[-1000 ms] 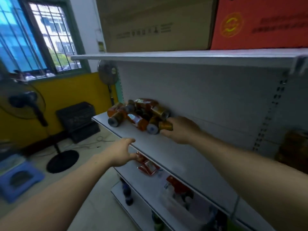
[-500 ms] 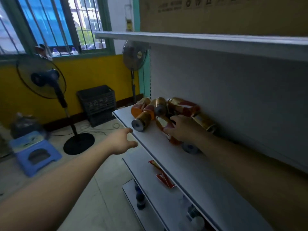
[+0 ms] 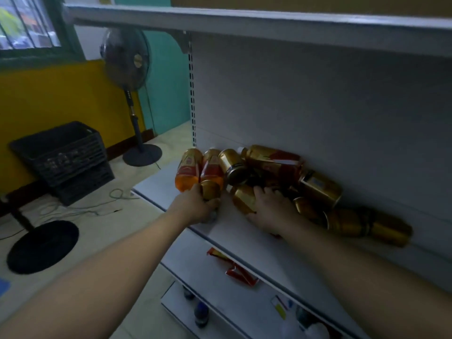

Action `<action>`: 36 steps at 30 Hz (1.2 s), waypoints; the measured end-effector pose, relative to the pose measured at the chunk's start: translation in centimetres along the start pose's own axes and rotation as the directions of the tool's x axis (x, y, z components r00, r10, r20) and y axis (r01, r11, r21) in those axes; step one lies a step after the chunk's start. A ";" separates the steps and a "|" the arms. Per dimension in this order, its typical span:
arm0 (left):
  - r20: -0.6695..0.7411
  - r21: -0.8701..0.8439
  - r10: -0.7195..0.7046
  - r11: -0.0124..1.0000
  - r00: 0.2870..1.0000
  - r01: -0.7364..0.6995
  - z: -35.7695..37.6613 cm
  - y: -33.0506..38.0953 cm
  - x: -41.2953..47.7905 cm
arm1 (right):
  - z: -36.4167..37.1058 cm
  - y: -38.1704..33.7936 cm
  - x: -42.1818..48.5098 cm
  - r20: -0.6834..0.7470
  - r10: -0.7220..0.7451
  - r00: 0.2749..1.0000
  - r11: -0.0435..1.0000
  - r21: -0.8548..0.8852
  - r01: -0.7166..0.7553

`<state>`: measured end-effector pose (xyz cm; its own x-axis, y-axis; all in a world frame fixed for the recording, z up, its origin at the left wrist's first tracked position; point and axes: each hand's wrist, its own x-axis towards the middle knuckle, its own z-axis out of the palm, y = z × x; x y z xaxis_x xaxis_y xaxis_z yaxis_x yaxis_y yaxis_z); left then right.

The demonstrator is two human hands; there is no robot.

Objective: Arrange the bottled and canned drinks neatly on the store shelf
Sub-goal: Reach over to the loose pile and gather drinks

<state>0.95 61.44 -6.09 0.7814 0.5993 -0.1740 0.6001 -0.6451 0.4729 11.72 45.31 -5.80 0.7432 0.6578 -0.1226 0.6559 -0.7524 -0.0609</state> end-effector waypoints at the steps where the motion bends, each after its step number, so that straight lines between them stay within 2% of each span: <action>1: 0.004 -0.019 0.002 1.000 1.000 -0.002 0.2 -0.2 0.4 | 0.0 -0.2 0.1 0.017 0.011 1.000 1.000 0.001 -0.011; 5: 0.068 -0.098 0.036 0.995 0.997 -0.029 0.0 -0.7 1.4 | -0.1 -0.3 0.6 0.089 0.088 0.992 0.992 0.079 -0.095; 10: 0.096 -0.014 0.068 0.998 0.993 -0.067 0.3 -1.2 2.2 | 0.0 0.8 0.4 0.143 0.104 0.984 0.964 0.231 -0.135; 14: 0.065 0.039 0.068 0.997 0.996 -0.071 0.3 -1.2 2.0 | 0.3 1.1 -0.7 0.146 -0.002 0.989 0.982 0.190 -0.026; 17: 0.083 0.094 0.036 0.995 0.996 -0.044 -0.5 -1.7 2.0 | 0.3 0.8 -1.2 0.092 -0.069 0.993 0.993 0.106 0.060; 20: 0.084 0.179 0.006 0.984 0.996 -0.021 -1.3 -2.3 2.5 | 0.0 0.3 -1.3 0.116 -0.075 0.990 0.996 0.062 0.069; 22: 0.089 0.232 0.015 0.972 0.996 -0.036 -1.3 -2.5 2.8 | 0.3 -0.3 -1.6 0.147 -0.064 0.987 0.997 0.054 0.056; 24: 0.081 0.259 0.057 0.963 0.995 -0.076 -0.8 -2.5 2.7 | 0.8 -0.8 -1.9 0.119 -0.058 0.991 0.997 0.063 0.051; 29: 0.043 0.159 0.200 0.966 0.979 -0.204 -0.7 -3.0 2.1 | 0.7 -1.2 -3.3 0.039 0.046 0.998 0.988 0.142 -0.051; 32: 0.001 -0.046 0.251 0.967 0.968 -0.251 -0.5 -3.6 1.3 | 0.8 -1.1 -4.6 -0.053 0.118 0.992 0.972 0.209 -0.105; 36: -0.037 -0.316 0.317 0.896 0.948 -0.313 0.6 -4.0 0.7 | 1.5 -0.6 -6.5 -0.184 0.316 0.931 0.861 0.467 -0.201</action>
<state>-0.86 64.17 -8.62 0.9246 0.3806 0.0174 0.2393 -0.6155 0.7509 6.34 41.45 -6.41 0.9235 0.3805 0.0488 0.3540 -0.7964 -0.4902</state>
